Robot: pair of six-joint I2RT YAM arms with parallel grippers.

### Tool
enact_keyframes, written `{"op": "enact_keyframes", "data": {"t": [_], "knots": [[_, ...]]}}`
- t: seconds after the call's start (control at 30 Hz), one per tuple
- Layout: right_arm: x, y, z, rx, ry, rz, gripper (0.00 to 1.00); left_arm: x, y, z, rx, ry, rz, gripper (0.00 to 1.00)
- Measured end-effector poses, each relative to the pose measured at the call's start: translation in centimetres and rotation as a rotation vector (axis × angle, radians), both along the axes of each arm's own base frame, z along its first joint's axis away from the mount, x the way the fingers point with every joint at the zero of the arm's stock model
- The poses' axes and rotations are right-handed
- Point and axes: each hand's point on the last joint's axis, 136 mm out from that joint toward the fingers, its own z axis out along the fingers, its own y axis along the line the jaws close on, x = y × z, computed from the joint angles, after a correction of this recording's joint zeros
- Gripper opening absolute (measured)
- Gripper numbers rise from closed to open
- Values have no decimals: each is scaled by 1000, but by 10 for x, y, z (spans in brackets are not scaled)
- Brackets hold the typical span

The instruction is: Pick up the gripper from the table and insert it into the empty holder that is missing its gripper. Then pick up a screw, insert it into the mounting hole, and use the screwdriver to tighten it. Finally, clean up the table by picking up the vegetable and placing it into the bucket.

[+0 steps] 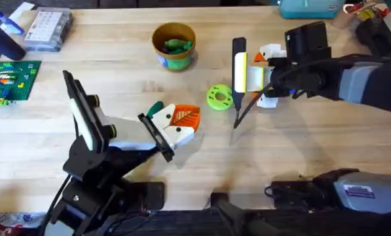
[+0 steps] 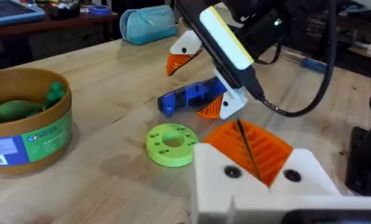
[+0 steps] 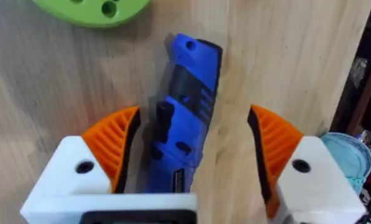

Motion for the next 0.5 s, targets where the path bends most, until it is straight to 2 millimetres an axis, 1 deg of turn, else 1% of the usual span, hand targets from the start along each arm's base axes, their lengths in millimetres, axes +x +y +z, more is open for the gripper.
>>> {"op": "enact_keyframes", "data": {"t": [0.07,0.13,0.2,0.3,0.4,0.5], "knots": [[-1,0,4,6,-4,-4,995,0,0,0,0,0,0,11],[-3,2,15,25,-26,-13,995,0,0,0,0,0,0,10],[-5,6,33,61,-64,-13,995,0,0,0,0,0,0,11],[-13,16,65,154,-114,-6,995,0,0,0,0,0,0,10],[-25,27,98,292,-153,-20,995,0,0,0,0,0,0,11],[-39,37,116,419,-136,-33,995,0,0,0,0,0,0,11]]}}
